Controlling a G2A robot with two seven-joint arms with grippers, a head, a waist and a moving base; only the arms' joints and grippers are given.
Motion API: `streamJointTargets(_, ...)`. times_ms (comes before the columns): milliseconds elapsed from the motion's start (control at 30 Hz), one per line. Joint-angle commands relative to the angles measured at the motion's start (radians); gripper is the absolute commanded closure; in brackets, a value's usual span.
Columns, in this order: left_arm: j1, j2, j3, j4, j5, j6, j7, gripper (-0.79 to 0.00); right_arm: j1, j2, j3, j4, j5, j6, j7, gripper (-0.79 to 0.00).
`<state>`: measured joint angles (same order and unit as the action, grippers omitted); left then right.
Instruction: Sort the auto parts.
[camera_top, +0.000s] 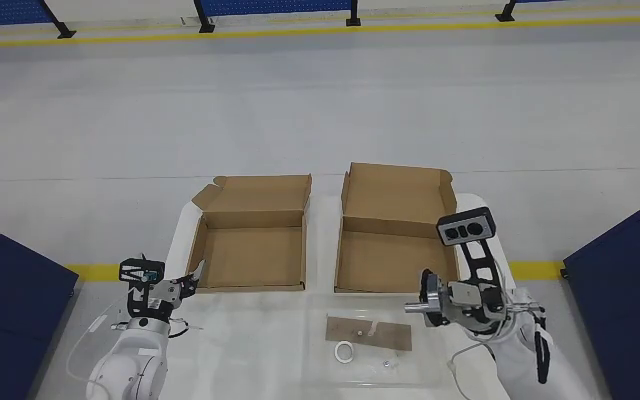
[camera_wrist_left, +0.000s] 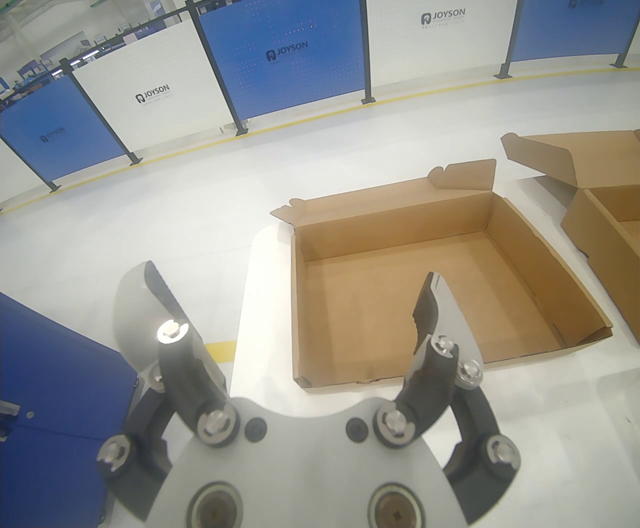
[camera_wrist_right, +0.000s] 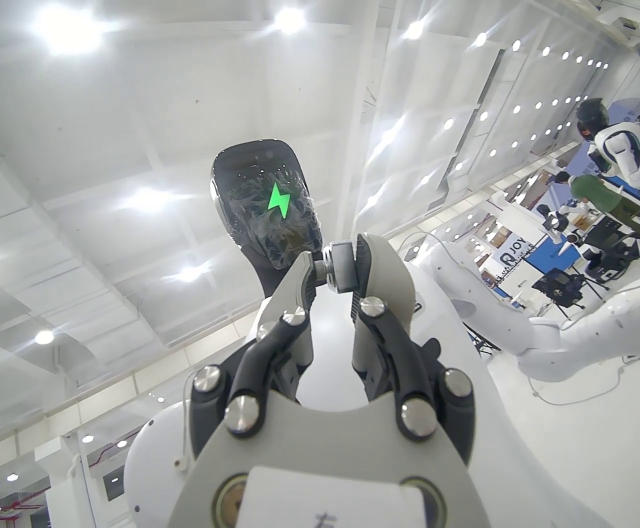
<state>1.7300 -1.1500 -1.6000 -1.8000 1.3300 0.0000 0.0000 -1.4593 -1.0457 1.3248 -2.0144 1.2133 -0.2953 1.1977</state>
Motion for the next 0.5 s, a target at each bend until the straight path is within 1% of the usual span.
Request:
streamJointTargets(0,0.0,0.0,0.0,0.0,0.0,0.0,0.0,-0.785,-0.004,0.001,0.01,0.003,-0.027,0.011,0.003,0.0)
streamJointTargets(200,0.0,0.0,0.0,0.0,0.0,0.0,0.0,-0.785,-0.03,0.009,0.07,0.006,-0.143,0.064,0.01,0.0)
streamJointTargets(467,0.0,0.0,0.0,0.0,0.0,0.0,0.0,-0.785,-0.072,0.028,0.168,-0.014,-0.35,0.14,0.044,0.0)
